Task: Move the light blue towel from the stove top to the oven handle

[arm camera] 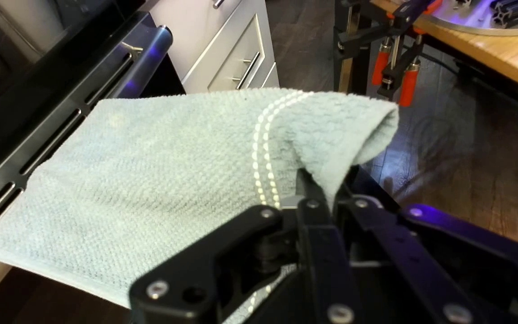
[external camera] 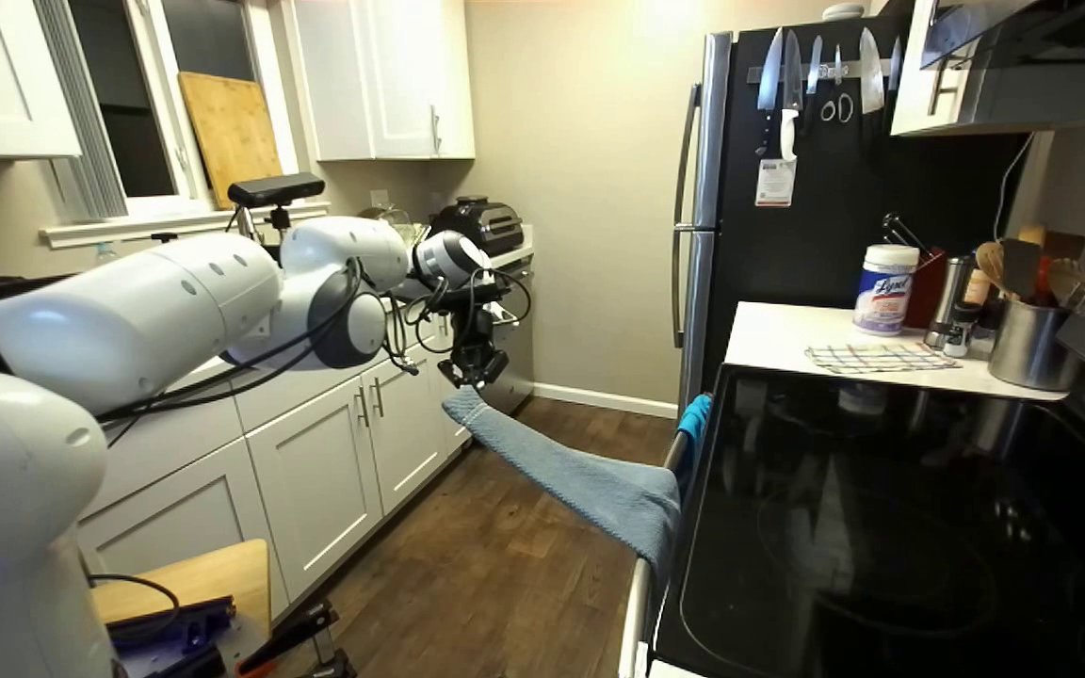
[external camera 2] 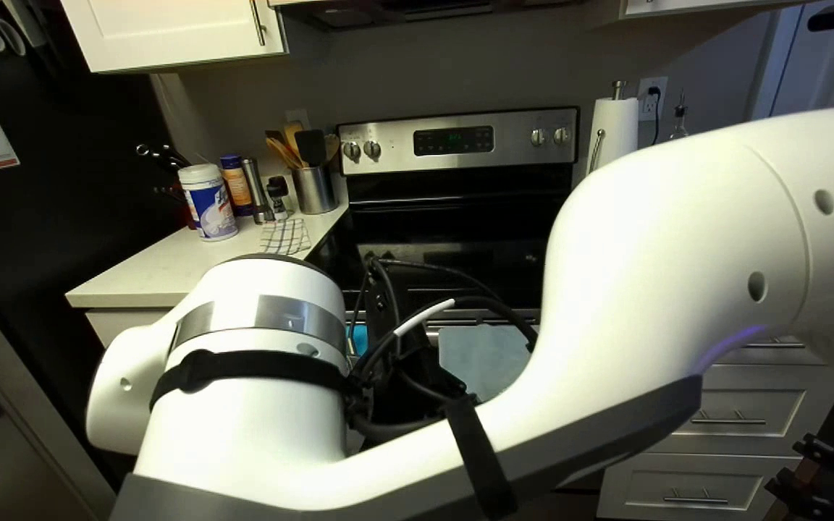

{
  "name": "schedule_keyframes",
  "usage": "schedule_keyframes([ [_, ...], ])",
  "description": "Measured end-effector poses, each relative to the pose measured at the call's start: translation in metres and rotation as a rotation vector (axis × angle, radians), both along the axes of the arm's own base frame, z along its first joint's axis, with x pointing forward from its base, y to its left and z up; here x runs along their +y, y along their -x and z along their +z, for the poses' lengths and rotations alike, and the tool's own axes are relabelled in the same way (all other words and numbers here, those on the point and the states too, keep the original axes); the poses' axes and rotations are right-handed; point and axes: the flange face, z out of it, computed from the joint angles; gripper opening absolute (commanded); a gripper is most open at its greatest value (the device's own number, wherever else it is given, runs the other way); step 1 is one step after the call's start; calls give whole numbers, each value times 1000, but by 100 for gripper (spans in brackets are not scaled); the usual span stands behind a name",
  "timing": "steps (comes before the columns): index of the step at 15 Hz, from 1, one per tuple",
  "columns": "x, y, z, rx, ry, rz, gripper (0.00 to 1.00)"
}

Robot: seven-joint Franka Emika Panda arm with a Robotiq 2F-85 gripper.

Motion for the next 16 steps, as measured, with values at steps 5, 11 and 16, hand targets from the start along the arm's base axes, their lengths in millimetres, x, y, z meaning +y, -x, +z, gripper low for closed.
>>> schedule_keyframes([
  [5,1,2,-2,-1,13,2,64],
  [11,-13,-9,0,-5,14,-23,98],
  [16,-32,-26,6,-11,6,-61,100],
])
